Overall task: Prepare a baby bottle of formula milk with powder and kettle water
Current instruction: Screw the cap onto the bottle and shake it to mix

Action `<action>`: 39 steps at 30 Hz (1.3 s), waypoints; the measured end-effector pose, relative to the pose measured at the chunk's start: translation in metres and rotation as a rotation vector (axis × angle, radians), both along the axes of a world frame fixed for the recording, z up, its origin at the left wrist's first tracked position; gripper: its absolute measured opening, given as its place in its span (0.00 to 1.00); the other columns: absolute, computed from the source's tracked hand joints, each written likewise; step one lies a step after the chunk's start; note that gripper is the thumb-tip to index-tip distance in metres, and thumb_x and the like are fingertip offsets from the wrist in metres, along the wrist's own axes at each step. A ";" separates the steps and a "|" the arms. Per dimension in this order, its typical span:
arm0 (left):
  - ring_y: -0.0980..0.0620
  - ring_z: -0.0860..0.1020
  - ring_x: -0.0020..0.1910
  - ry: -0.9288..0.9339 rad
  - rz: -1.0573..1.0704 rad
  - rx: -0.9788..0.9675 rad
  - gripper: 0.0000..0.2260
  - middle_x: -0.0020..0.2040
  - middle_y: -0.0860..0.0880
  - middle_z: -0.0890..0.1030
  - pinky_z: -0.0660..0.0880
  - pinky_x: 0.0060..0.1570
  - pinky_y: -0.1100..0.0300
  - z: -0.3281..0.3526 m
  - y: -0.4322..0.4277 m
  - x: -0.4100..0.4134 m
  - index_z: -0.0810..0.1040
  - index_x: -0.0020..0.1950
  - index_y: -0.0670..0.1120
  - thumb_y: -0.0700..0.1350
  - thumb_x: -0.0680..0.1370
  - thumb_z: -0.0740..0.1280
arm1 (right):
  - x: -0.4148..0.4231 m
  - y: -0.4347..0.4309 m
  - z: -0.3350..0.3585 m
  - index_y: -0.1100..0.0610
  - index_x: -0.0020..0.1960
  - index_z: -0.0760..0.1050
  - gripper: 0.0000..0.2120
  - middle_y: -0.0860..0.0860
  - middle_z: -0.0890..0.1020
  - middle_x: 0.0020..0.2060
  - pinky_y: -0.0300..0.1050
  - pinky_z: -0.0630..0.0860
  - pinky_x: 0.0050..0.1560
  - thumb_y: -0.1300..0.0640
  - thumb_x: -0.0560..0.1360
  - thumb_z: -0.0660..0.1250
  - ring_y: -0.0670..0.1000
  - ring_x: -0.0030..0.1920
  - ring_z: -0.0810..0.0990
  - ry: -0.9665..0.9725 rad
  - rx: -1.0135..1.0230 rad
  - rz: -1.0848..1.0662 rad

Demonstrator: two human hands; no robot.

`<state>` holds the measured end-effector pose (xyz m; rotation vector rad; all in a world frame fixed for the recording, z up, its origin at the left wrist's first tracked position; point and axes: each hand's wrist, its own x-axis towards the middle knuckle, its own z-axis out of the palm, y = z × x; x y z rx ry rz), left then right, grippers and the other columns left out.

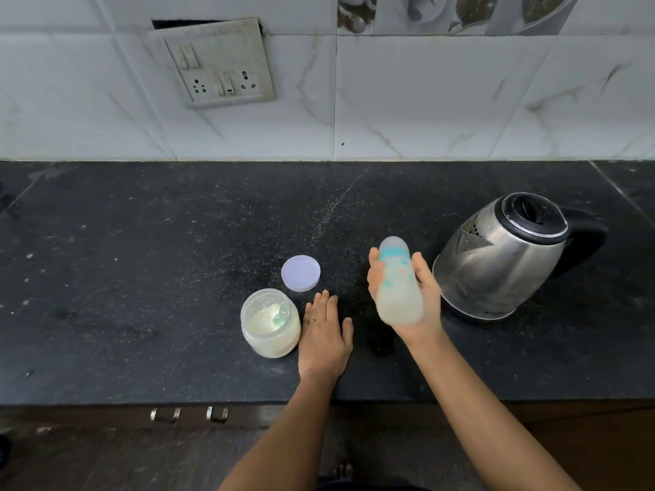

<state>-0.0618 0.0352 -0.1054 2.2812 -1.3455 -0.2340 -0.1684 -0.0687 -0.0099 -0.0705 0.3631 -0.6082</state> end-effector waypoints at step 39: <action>0.48 0.56 0.77 0.007 -0.003 -0.010 0.22 0.77 0.44 0.60 0.44 0.74 0.57 0.003 0.001 -0.001 0.63 0.74 0.43 0.50 0.82 0.56 | -0.001 -0.003 -0.003 0.61 0.66 0.71 0.31 0.57 0.81 0.50 0.46 0.82 0.40 0.53 0.65 0.74 0.53 0.41 0.82 0.133 -0.096 0.001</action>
